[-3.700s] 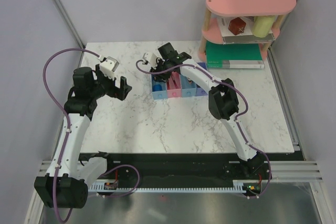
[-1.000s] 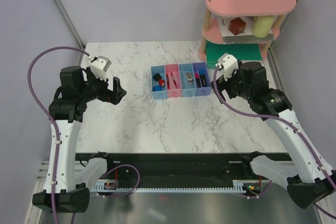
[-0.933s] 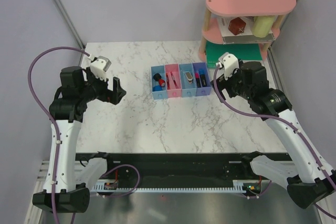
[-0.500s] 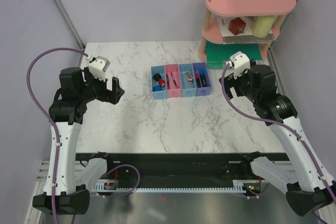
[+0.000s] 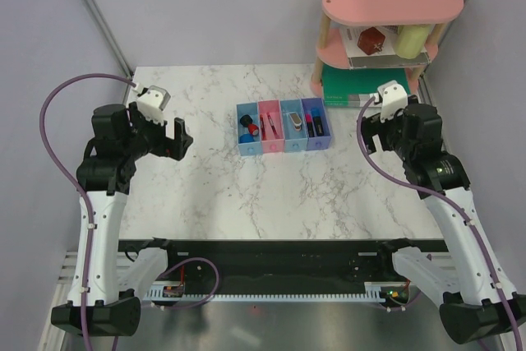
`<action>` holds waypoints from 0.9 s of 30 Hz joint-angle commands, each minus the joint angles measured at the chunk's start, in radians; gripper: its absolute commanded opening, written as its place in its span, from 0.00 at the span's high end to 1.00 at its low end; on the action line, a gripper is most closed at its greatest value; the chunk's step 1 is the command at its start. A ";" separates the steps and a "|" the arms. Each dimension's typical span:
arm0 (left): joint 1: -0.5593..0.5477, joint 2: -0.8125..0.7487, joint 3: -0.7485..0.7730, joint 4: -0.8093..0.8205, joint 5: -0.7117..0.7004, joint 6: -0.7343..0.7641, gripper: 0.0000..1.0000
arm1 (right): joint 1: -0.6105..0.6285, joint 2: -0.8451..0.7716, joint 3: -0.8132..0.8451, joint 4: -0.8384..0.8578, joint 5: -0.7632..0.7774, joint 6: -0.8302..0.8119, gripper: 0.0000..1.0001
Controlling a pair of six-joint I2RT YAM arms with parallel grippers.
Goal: Sort the stationery into containers
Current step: Reset both arms
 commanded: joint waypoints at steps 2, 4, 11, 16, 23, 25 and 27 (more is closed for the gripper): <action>0.004 -0.014 -0.018 0.057 -0.012 -0.027 0.00 | -0.018 -0.009 0.005 0.052 -0.008 0.041 0.02; 0.004 -0.014 -0.031 0.063 -0.014 -0.033 0.00 | -0.021 -0.003 0.006 0.052 -0.018 0.041 0.02; 0.004 -0.020 -0.060 0.084 -0.006 -0.042 0.00 | -0.021 0.017 -0.006 0.055 -0.037 0.044 0.02; 0.004 -0.015 -0.061 0.089 -0.006 -0.045 0.00 | -0.022 0.027 -0.011 0.070 -0.035 0.050 0.02; 0.004 -0.005 -0.063 0.092 -0.002 -0.057 0.00 | -0.022 0.017 -0.018 0.073 -0.040 0.053 0.02; 0.004 -0.002 -0.060 0.093 -0.003 -0.056 0.00 | -0.022 0.017 -0.015 0.073 -0.042 0.055 0.02; 0.004 -0.003 -0.057 0.093 -0.006 -0.054 0.00 | -0.021 0.022 -0.007 0.073 -0.042 0.056 0.02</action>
